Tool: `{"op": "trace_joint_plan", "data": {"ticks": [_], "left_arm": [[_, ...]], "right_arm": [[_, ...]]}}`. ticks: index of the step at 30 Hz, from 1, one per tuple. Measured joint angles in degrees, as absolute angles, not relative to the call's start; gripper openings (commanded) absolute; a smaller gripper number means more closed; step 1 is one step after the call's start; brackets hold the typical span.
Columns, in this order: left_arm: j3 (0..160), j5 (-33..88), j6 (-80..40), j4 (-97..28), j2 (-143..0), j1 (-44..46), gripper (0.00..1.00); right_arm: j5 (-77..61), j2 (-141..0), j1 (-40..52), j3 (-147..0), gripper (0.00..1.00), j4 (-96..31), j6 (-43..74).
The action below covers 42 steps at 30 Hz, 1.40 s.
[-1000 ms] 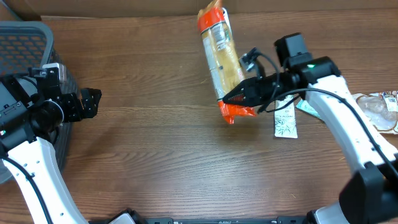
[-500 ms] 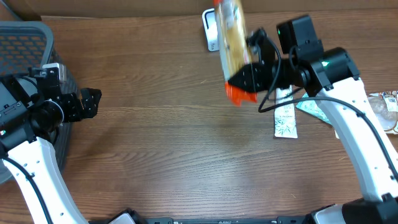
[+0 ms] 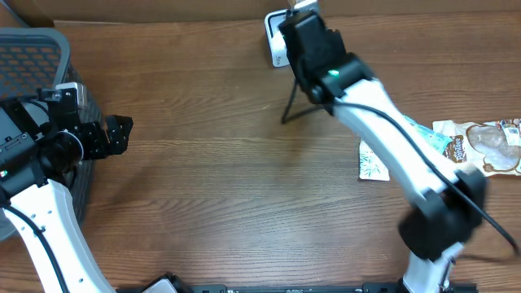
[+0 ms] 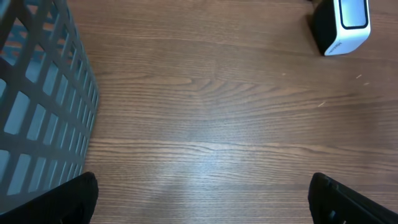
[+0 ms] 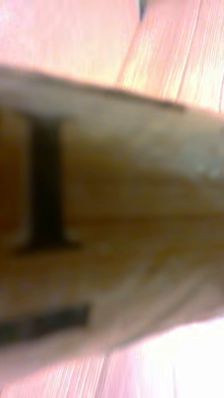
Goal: Scan the item barcode
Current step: 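Hold the spaghetti packet's barcode up to the white scanner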
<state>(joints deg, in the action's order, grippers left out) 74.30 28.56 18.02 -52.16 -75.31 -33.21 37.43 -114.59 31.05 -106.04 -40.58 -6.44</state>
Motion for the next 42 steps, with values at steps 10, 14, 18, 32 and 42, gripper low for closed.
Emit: {"op": "trace_joint_plan", "data": {"ticks": [10,14,18,32,42], "left_arm": [[74.30,28.56,18.04,-52.16,-75.33,-33.21,1.00],[74.30,28.53,18.04,-52.16,-75.33,-33.21,1.00],[74.30,28.56,18.04,-52.16,-75.33,-33.21,1.00],[74.30,28.53,18.02,-52.16,-75.33,-33.21,1.00],[74.30,28.53,18.02,-52.16,-75.33,-33.21,1.00]], "right_arm": [[53.21,-127.96,28.56,-105.60,0.04,-24.29,-25.36],[57.08,-131.07,27.77,-105.60,0.04,-20.34,-30.57],[59.20,-133.97,27.14,-105.60,0.04,-17.54,-33.15],[60.45,-137.93,26.50,-105.60,0.04,-17.61,-35.59],[60.49,-137.97,26.50,-105.60,0.04,-18.15,-35.59]]}}
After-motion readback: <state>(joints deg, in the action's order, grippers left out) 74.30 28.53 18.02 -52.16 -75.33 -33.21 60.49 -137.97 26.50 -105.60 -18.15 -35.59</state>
